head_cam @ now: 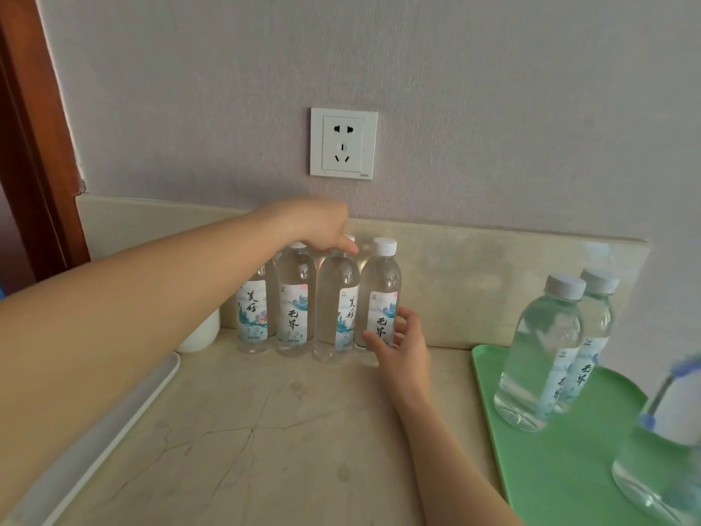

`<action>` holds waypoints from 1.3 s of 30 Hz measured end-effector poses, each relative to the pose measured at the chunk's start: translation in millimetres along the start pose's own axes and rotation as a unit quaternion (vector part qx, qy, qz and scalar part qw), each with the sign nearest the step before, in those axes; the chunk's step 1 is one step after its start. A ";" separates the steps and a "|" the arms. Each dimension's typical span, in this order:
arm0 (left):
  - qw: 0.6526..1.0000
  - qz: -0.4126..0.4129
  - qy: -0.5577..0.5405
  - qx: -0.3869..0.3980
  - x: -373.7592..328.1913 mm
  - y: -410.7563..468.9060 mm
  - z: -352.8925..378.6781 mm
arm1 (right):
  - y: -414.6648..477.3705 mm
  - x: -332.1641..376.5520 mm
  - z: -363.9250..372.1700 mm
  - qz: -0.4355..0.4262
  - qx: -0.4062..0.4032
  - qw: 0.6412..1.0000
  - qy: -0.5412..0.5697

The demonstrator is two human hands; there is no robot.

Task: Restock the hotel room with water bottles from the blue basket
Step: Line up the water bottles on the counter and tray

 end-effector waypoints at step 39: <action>0.991 -0.104 -0.044 -0.066 109.3 -72.0 29.7 | -18.2 16.8 23.8 0.014 0.009 0.991 -0.132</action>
Point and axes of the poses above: each hand's wrist, its own y-axis towards the middle knuckle, its own z-axis out of the palm, x = y × z, the point moved 7 cm from there along y, towards the middle knuckle, and after that the axes turned 13 degrees about y, right-handed, at the moved point
